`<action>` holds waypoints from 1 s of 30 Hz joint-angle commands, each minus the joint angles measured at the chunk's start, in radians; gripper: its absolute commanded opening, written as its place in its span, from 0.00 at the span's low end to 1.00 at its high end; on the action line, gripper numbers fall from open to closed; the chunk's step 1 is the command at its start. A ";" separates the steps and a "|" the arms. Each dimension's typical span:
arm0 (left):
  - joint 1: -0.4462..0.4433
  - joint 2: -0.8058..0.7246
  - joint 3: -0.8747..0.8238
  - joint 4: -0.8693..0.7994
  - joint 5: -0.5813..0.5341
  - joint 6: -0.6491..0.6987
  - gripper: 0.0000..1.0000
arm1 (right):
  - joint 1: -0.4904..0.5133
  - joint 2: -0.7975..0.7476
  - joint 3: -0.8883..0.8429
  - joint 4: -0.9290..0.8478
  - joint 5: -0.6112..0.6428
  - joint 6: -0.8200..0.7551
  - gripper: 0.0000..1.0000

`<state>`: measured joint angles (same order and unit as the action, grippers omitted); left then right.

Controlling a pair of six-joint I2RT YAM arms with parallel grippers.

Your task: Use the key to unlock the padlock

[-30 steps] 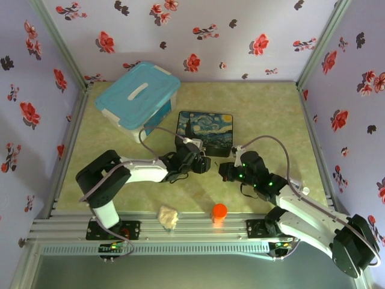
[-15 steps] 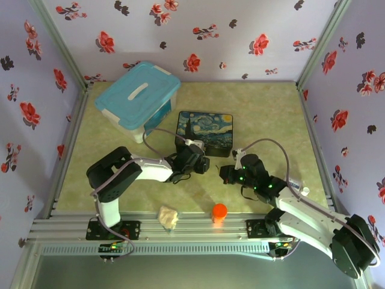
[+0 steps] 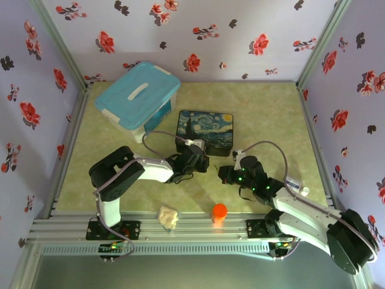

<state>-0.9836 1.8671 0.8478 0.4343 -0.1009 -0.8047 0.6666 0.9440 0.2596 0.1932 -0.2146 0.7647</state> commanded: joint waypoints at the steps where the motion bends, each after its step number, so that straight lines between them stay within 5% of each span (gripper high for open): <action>1: 0.004 -0.028 -0.027 0.087 0.025 -0.085 0.08 | -0.045 0.090 -0.028 0.189 -0.095 0.109 0.00; 6: 0.032 -0.039 -0.076 0.224 0.101 -0.218 0.01 | -0.129 0.183 -0.049 0.349 -0.271 0.155 0.00; 17: 0.054 -0.124 -0.086 0.282 0.139 -0.311 0.00 | -0.289 0.168 -0.066 0.321 -0.487 0.076 0.00; 30: 0.074 -0.135 -0.083 0.387 0.181 -0.399 0.00 | -0.331 0.387 -0.090 0.782 -0.607 0.289 0.00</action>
<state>-0.9176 1.7767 0.7559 0.7029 0.0616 -1.1755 0.3523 1.3075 0.1799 0.8200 -0.7864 0.9909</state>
